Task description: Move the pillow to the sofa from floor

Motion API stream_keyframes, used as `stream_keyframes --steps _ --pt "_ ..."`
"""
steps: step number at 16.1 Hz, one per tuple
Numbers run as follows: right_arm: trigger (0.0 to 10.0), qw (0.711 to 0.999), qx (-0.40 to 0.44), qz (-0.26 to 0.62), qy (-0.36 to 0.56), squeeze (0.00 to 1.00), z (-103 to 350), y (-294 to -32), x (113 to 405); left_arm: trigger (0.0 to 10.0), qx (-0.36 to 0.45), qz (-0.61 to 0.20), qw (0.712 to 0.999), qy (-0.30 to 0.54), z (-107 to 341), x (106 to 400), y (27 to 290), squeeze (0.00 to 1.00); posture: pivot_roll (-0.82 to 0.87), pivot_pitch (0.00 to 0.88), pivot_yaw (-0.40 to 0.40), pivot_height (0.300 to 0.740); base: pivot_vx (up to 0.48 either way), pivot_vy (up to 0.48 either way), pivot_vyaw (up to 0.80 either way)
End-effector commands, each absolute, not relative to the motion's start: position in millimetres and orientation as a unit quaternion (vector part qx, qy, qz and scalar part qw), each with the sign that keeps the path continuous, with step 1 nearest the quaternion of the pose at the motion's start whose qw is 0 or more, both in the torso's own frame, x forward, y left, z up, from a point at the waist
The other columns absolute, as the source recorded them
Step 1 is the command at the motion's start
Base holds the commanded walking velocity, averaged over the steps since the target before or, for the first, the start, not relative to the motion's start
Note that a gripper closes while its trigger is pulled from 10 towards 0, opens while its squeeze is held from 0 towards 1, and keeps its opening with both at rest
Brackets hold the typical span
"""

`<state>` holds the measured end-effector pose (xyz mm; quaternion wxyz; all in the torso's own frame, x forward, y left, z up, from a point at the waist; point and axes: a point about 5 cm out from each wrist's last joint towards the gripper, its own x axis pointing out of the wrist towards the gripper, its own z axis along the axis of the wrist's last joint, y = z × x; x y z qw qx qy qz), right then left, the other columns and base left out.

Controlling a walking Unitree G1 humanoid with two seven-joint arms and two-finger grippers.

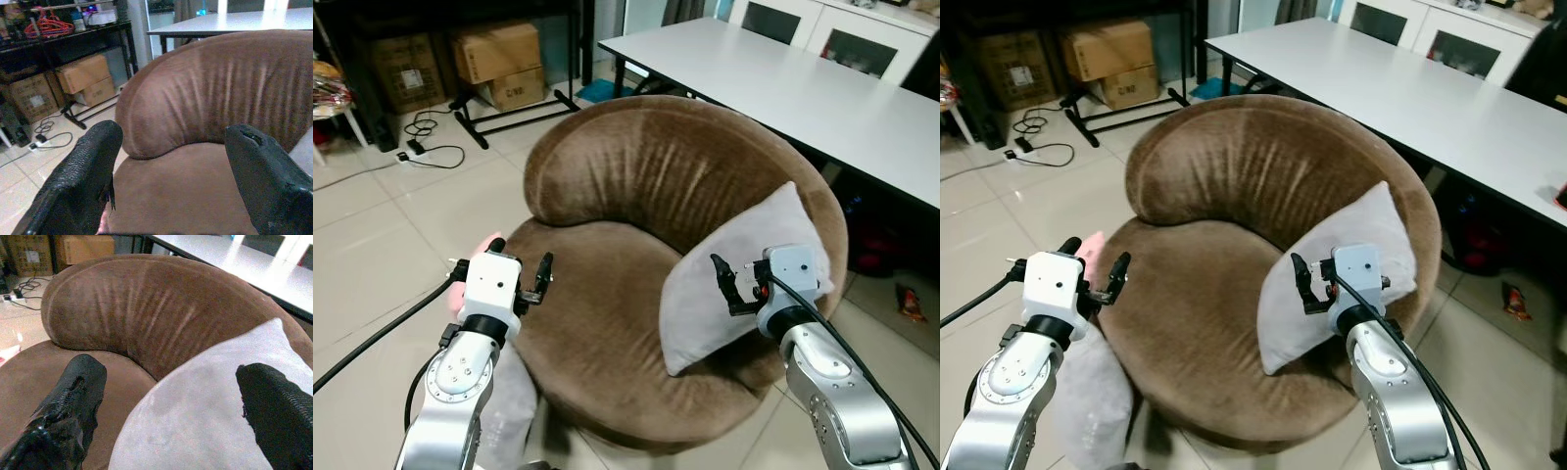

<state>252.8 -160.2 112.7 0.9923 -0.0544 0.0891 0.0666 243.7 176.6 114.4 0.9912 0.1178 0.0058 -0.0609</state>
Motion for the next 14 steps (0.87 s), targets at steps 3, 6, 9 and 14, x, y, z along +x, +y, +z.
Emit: stream_keyframes --steps 3,6,9,14 --pt "10.0 0.991 -0.084 0.074 0.073 0.0 120.1 -160.9 256.4 10.0 0.123 -0.063 0.99 -0.001 118.4 244.0 176.2 0.0 -0.02 0.0 -0.09 0.74 0.0 0.339 0.0" --pt "10.0 0.987 -0.111 0.096 0.073 0.0 119.6 -158.6 256.7 10.0 0.123 -0.063 0.99 -0.002 118.6 244.6 175.6 0.0 -0.02 0.0 -0.093 0.74 0.0 0.337 0.53" --pt "10.0 0.987 -0.119 0.088 0.067 0.0 120.8 -160.1 258.4 10.0 0.123 -0.061 0.99 -0.001 118.5 244.3 176.4 0.0 -0.02 0.0 -0.092 0.74 0.0 0.34 0.53" --pt "10.0 0.99 -0.095 0.068 0.08 0.0 116.2 -161.7 255.3 10.0 0.126 -0.061 0.99 0.001 118.3 245.1 177.7 0.0 -0.02 0.0 -0.086 0.74 0.0 0.342 0.0"
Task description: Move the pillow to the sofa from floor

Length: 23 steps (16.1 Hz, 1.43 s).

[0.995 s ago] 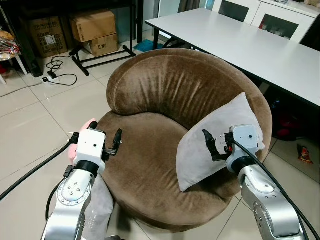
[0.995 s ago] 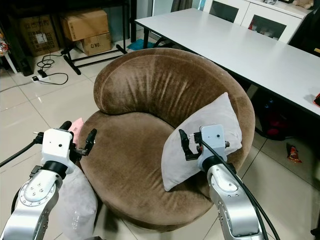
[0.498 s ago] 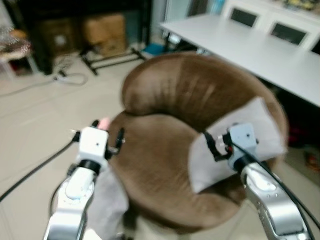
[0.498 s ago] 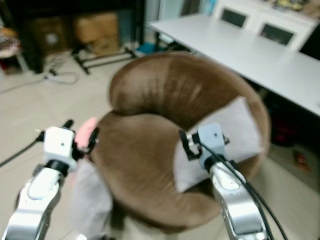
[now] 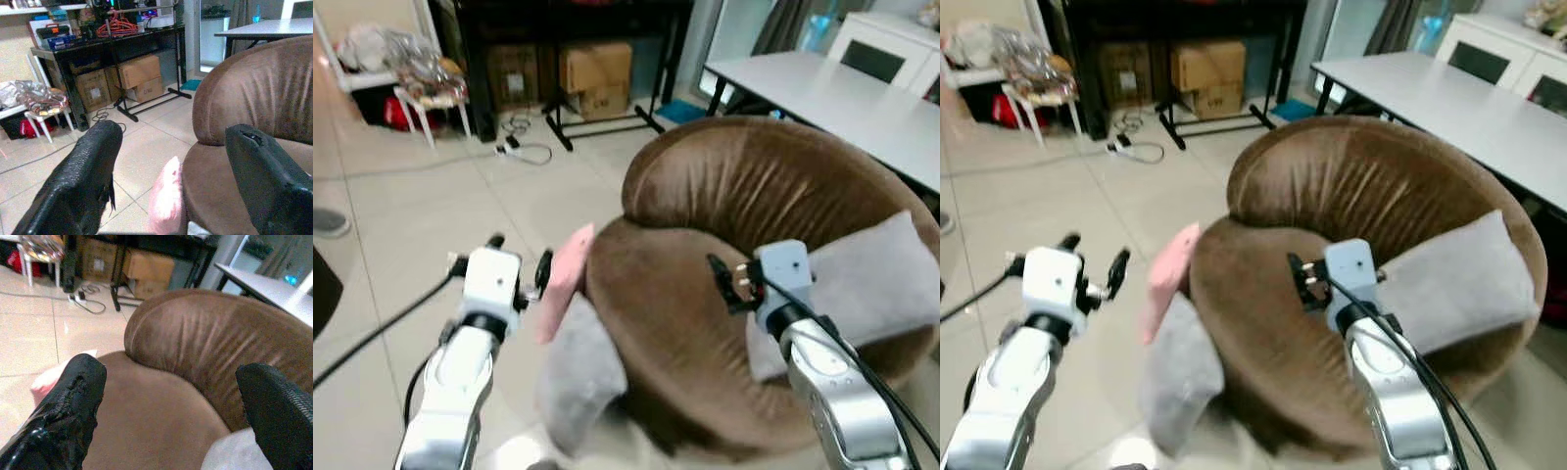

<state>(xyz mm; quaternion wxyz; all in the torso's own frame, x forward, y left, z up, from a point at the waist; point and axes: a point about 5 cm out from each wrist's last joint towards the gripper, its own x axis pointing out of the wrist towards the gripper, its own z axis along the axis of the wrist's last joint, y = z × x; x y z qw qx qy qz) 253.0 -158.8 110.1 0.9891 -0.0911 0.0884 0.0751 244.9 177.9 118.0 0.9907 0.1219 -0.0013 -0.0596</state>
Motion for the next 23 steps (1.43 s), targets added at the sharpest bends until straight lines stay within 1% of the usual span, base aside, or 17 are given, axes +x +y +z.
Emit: stream_keyframes --steps 1,2,3,6,7,9,14,16,18,23 --pt "10.0 0.991 -0.086 0.053 0.087 0.0 114.1 -163.0 253.7 10.0 0.127 -0.061 0.99 0.001 118.2 245.2 178.2 0.0 -0.02 0.0 -0.087 0.74 0.0 0.341 0.0" --pt "10.0 0.991 -0.084 0.049 0.089 0.0 113.3 -163.4 253.3 10.0 0.127 -0.061 0.99 0.001 118.2 245.2 178.5 0.0 -0.02 0.0 -0.087 0.74 0.0 0.345 0.0" --pt "10.0 0.993 -0.066 0.034 0.097 0.0 110.9 -165.5 252.2 10.0 0.128 -0.062 0.99 0.003 117.8 244.6 179.6 0.0 -0.02 0.0 -0.083 0.74 0.0 0.341 0.0" --pt "10.0 0.994 -0.036 0.021 0.101 0.0 109.1 -166.5 249.7 10.0 0.125 -0.061 0.99 0.002 117.9 244.2 181.0 0.0 -0.02 0.0 -0.076 0.74 0.0 0.322 -0.68" --pt "10.0 0.994 -0.017 0.014 0.104 0.0 107.6 -166.8 248.4 10.0 0.124 -0.062 0.99 -0.002 119.2 244.5 180.6 0.0 -0.02 0.0 -0.071 0.74 0.0 0.0 -0.8" --pt "10.0 0.993 0.014 -0.005 0.115 0.0 103.5 -170.0 245.5 10.0 0.121 -0.063 0.991 0.005 116.9 245.5 181.2 0.0 -0.02 0.0 -0.059 0.74 0.0 0.0 0.0" --pt "10.0 0.992 0.018 -0.015 0.124 0.0 92.5 -176.1 233.1 10.0 0.13 -0.086 0.988 0.015 107.8 242.4 184.9 0.0 -0.03 0.0 -0.022 0.74 0.0 0.0 0.0" --pt "10.0 0.992 -0.001 0.003 0.128 0.0 90.7 -172.1 232.2 10.0 0.127 -0.096 0.987 0.015 107.8 242.1 183.6 0.0 -0.03 0.0 -0.015 0.74 0.264 0.0 0.0" --pt "10.0 0.991 -0.005 0.023 0.129 0.0 90.7 -166.9 231.8 10.0 0.126 -0.1 0.987 0.014 107.3 242.5 182.3 0.0 -0.03 0.0 -0.014 0.74 0.296 0.0 0.8" --pt "10.0 0.991 -0.014 0.038 0.129 0.0 89.4 -164.3 234.3 10.0 0.125 -0.102 0.987 0.012 106.0 241.7 182.2 0.0 -0.03 0.0 -0.027 0.74 0.3 0.0 0.0"
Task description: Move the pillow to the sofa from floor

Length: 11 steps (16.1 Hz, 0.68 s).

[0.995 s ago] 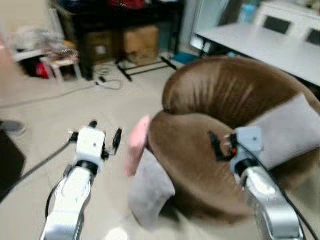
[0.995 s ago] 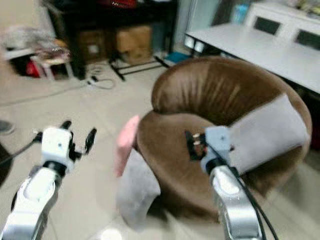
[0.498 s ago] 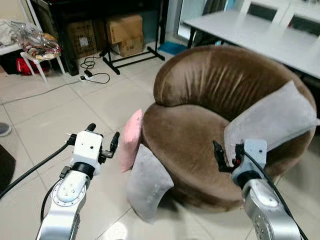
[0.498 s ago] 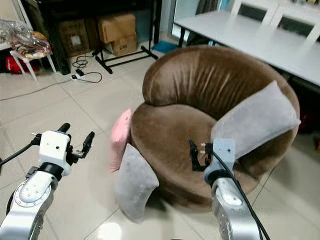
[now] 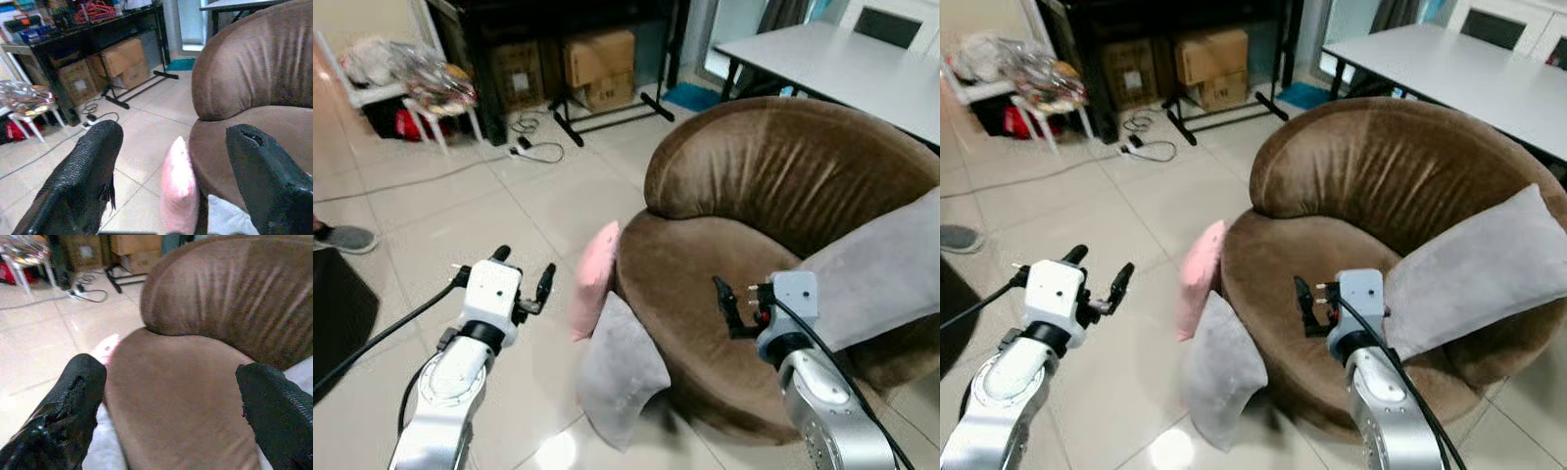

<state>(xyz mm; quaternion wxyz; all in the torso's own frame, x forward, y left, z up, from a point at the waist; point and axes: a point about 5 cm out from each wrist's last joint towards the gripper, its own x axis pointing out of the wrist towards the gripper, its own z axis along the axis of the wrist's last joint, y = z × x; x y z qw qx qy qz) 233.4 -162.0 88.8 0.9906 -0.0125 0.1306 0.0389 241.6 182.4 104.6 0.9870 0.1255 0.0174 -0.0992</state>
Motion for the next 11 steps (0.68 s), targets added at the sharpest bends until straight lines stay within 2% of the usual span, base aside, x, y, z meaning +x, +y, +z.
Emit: stream_keyframes --steps 1,11 --pt "10.0 0.991 -0.014 0.038 0.13 0.0 88.7 -164.1 234.6 10.0 0.125 -0.101 0.987 0.012 105.7 241.1 182.3 0.0 -0.02 0.0 -0.033 0.74 0.3 0.0 0.0" --pt "10.0 0.99 -0.01 0.044 0.132 0.0 85.0 -164.1 234.6 10.0 0.127 -0.098 0.987 0.014 104.7 239.8 183.2 0.0 -0.02 0.0 -0.035 0.74 0.272 0.0 0.0"
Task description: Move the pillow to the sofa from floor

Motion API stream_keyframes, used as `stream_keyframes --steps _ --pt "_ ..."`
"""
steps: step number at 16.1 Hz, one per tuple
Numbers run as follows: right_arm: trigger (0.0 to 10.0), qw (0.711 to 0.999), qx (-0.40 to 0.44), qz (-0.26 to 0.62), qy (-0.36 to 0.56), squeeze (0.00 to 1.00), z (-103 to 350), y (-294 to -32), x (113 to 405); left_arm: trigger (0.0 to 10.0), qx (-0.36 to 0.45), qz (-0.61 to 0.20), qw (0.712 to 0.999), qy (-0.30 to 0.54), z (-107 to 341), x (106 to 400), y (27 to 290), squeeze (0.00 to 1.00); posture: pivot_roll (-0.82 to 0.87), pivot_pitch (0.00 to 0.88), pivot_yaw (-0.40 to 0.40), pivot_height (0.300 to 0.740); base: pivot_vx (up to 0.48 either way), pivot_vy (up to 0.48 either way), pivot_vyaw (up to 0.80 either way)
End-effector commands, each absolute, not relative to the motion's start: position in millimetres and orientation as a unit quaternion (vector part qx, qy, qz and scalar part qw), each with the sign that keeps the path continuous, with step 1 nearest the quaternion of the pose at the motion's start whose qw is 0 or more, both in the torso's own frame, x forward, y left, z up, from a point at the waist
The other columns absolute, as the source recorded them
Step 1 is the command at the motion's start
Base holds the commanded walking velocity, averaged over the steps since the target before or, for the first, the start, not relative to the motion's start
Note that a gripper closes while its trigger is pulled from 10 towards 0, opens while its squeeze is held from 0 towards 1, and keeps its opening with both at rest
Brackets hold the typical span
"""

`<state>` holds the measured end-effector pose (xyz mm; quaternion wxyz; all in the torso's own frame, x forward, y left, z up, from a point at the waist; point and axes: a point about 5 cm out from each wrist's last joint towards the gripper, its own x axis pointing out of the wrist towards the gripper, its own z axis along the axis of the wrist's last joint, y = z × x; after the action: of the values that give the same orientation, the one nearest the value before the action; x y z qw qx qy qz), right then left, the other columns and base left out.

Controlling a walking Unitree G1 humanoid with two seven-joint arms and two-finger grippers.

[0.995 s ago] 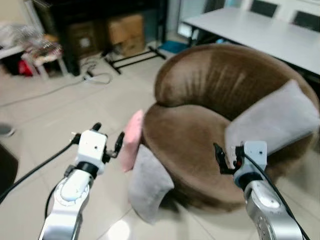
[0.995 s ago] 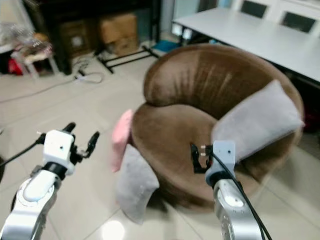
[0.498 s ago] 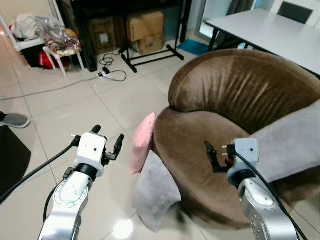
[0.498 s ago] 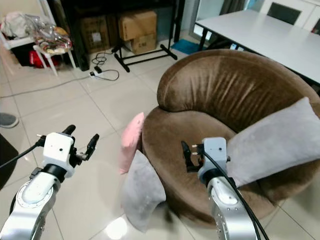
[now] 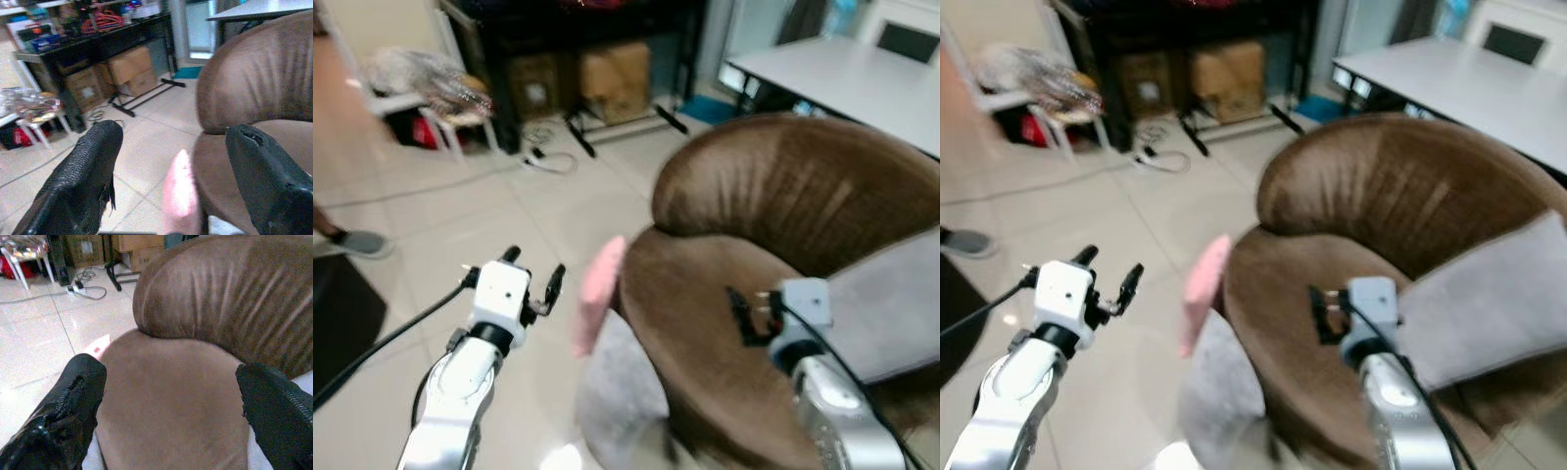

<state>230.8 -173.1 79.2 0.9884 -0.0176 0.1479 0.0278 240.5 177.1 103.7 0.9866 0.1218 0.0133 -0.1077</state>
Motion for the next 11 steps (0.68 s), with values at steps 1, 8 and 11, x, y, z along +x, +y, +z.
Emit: stream_keyframes --steps 1,8,11 --pt "10.0 0.99 -0.009 0.046 0.132 0.0 85.2 -164.1 234.7 10.0 0.126 -0.097 0.987 0.015 104.4 239.4 183.0 0.0 -0.02 0.0 -0.036 0.74 0.255 0.0 0.0" --pt "10.0 0.992 0.025 0.035 0.117 0.0 86.7 -165.7 234.7 10.0 0.128 -0.079 0.988 0.018 103.4 240.0 185.0 0.0 -0.01 0.0 -0.038 0.725 0.106 0.0 0.0" --pt "10.0 0.993 0.031 0.029 0.114 0.0 86.8 -166.6 235.4 10.0 0.132 -0.066 0.989 0.017 103.8 241.6 187.3 0.0 -0.01 0.0 -0.036 0.695 0.0 0.0 0.0"
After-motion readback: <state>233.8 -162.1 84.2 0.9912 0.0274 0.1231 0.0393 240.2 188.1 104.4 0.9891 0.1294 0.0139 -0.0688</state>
